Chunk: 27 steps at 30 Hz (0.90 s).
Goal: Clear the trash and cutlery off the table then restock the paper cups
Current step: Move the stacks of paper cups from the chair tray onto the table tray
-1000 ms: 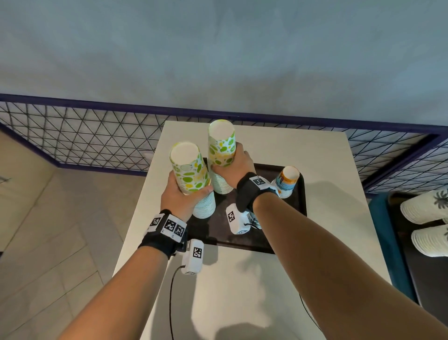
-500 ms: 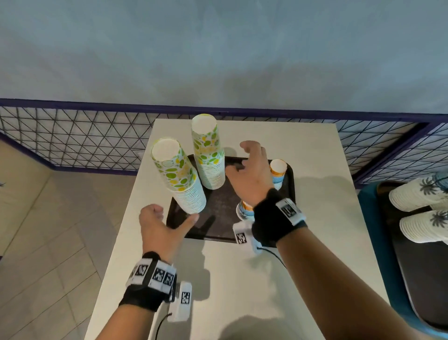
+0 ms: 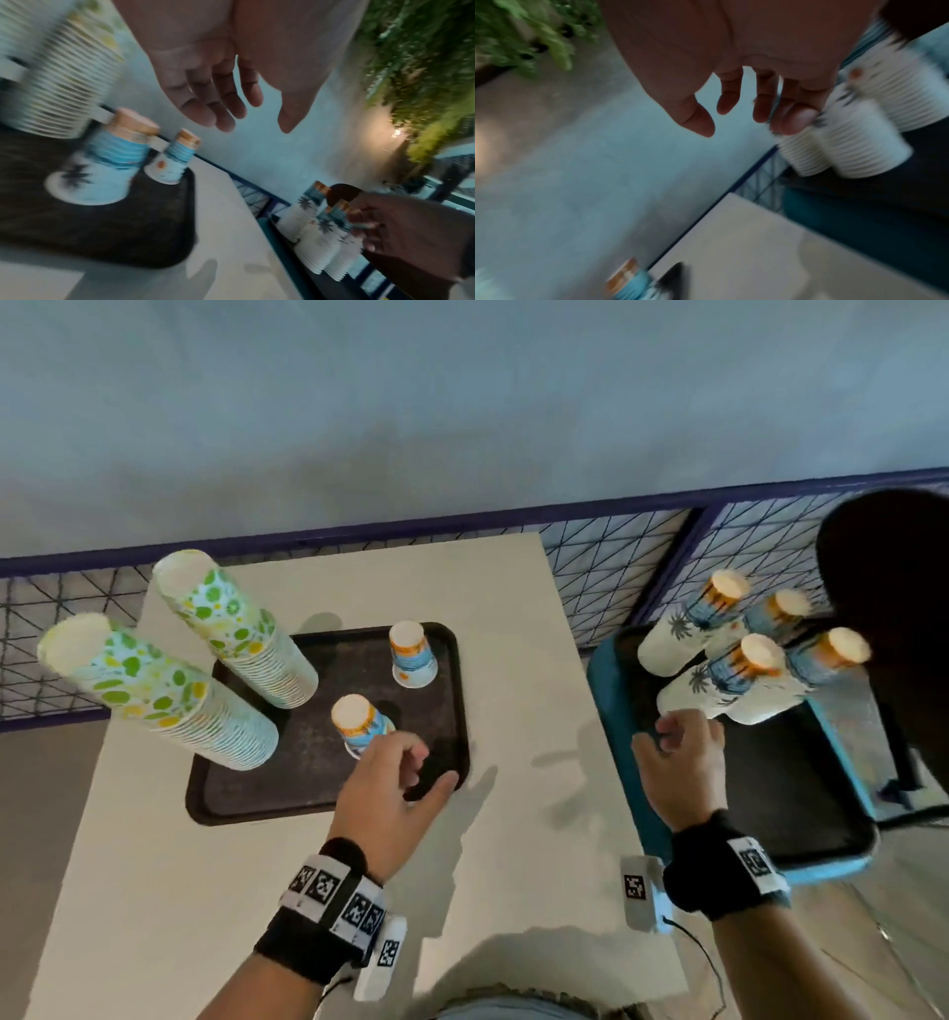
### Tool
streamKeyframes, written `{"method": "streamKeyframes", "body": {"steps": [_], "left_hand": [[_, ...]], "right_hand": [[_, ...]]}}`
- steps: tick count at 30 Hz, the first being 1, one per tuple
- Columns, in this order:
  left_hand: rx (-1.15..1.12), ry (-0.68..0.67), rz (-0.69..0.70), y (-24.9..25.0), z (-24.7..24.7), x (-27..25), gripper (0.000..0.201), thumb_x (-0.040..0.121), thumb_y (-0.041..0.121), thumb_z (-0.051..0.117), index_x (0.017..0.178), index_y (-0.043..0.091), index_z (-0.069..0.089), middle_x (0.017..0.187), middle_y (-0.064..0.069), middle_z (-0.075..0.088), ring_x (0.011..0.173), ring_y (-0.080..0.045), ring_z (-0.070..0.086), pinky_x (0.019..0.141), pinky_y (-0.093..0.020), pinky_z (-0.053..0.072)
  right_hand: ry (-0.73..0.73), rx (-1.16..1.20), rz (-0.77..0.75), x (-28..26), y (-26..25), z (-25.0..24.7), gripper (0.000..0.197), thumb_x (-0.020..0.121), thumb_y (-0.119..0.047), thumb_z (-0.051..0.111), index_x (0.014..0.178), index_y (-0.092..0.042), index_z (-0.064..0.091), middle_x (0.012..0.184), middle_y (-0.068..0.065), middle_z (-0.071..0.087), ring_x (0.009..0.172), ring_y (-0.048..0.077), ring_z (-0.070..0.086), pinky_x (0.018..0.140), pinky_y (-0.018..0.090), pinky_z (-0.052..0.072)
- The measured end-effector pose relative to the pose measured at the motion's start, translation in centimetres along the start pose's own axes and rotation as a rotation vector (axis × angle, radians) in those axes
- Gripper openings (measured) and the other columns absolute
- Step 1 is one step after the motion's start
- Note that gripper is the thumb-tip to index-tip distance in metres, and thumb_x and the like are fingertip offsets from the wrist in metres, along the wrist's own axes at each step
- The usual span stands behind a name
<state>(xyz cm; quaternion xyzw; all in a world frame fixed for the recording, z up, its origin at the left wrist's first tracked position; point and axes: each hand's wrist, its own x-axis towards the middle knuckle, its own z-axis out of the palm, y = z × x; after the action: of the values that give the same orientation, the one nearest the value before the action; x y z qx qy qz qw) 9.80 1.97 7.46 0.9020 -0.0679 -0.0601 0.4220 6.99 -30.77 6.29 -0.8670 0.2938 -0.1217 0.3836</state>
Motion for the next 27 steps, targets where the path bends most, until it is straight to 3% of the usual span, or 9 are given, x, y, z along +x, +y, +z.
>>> {"method": "streamKeyframes", "body": {"steps": [3,6,10,12,14,18,21,24,27], "left_hand": [[-0.056,-0.039,0.117,5.4,4.3,2.5,0.035,0.083,0.038,0.078,0.11,0.034,0.055,0.098,0.008,0.053,0.082,-0.008,0.058,0.072,-0.03,0.055],[-0.043,-0.089,0.216,10.7,8.6,4.8,0.042,0.086,0.041,0.075,0.122,0.04,0.054,0.104,0.008,0.051,0.084,-0.004,0.058,0.072,-0.028,0.055],[-0.002,-0.166,0.338,17.7,14.1,7.8,0.05,0.091,0.046,0.069,0.136,0.044,0.049,0.115,0.007,0.049,0.088,0.001,0.057,0.076,-0.029,0.058],[0.044,-0.205,0.389,20.5,16.7,9.2,0.054,0.092,0.046,0.066,0.141,0.047,0.044,0.121,0.008,0.047,0.095,-0.005,0.058,0.079,-0.033,0.059],[0.096,-0.248,0.42,22.5,19.1,10.7,0.06,0.092,0.044,0.065,0.146,0.047,0.038,0.133,0.006,0.046,0.109,-0.012,0.059,0.087,-0.036,0.058],[0.173,-0.323,0.434,24.7,23.5,12.8,0.07,0.093,0.035,0.069,0.154,0.039,0.035,0.15,0.001,0.041,0.13,-0.018,0.051,0.102,-0.029,0.047],[0.148,-0.395,0.375,24.8,25.7,13.3,0.075,0.092,0.027,0.072,0.156,0.032,0.034,0.153,-0.003,0.041,0.138,-0.022,0.046,0.114,-0.033,0.04],[0.124,-0.394,0.303,24.5,27.1,13.2,0.075,0.092,0.029,0.072,0.156,0.033,0.032,0.153,-0.005,0.04,0.138,-0.023,0.048,0.114,-0.035,0.042],[0.099,-0.337,0.23,24.1,28.0,13.5,0.071,0.094,0.037,0.069,0.154,0.036,0.033,0.146,-0.006,0.046,0.127,-0.022,0.055,0.105,-0.038,0.049]], "right_hand": [[0.058,-0.009,0.125,2.7,4.7,-3.2,0.037,0.08,-0.01,0.078,0.107,-0.006,0.053,0.107,0.014,0.052,0.089,0.022,0.048,0.069,0.028,0.045],[0.045,0.038,0.212,5.3,8.1,-4.9,0.059,0.08,-0.022,0.082,0.128,-0.007,0.05,0.119,0.015,0.052,0.094,0.022,0.053,0.075,0.032,0.045],[-0.076,0.092,0.255,9.3,11.6,-4.7,0.089,0.079,-0.034,0.084,0.149,-0.01,0.036,0.138,0.016,0.045,0.119,0.029,0.055,0.093,0.035,0.048],[-0.142,0.124,0.253,11.0,12.6,-4.0,0.099,0.076,-0.042,0.085,0.153,-0.014,0.03,0.146,0.016,0.04,0.13,0.031,0.05,0.107,0.046,0.047],[-0.168,0.128,0.227,12.3,13.1,-3.5,0.106,0.072,-0.047,0.085,0.155,-0.016,0.028,0.151,0.017,0.039,0.139,0.035,0.043,0.114,0.051,0.041],[-0.185,0.181,0.149,14.1,13.1,-3.3,0.105,0.064,-0.048,0.079,0.153,-0.018,0.033,0.149,0.016,0.045,0.141,0.035,0.04,0.115,0.05,0.039],[-0.213,0.254,0.137,14.7,13.1,-3.2,0.095,0.067,-0.047,0.076,0.15,-0.022,0.037,0.146,0.012,0.049,0.137,0.031,0.047,0.115,0.049,0.041],[-0.232,0.33,0.119,15.1,13.1,-3.4,0.084,0.067,-0.061,0.061,0.14,-0.023,0.047,0.14,0.007,0.055,0.131,0.032,0.054,0.11,0.048,0.046],[-0.303,0.229,0.02,15.3,13.0,-3.6,0.073,0.082,-0.042,0.069,0.145,-0.014,0.044,0.139,0.02,0.053,0.127,0.038,0.054,0.095,0.022,0.05]]}}
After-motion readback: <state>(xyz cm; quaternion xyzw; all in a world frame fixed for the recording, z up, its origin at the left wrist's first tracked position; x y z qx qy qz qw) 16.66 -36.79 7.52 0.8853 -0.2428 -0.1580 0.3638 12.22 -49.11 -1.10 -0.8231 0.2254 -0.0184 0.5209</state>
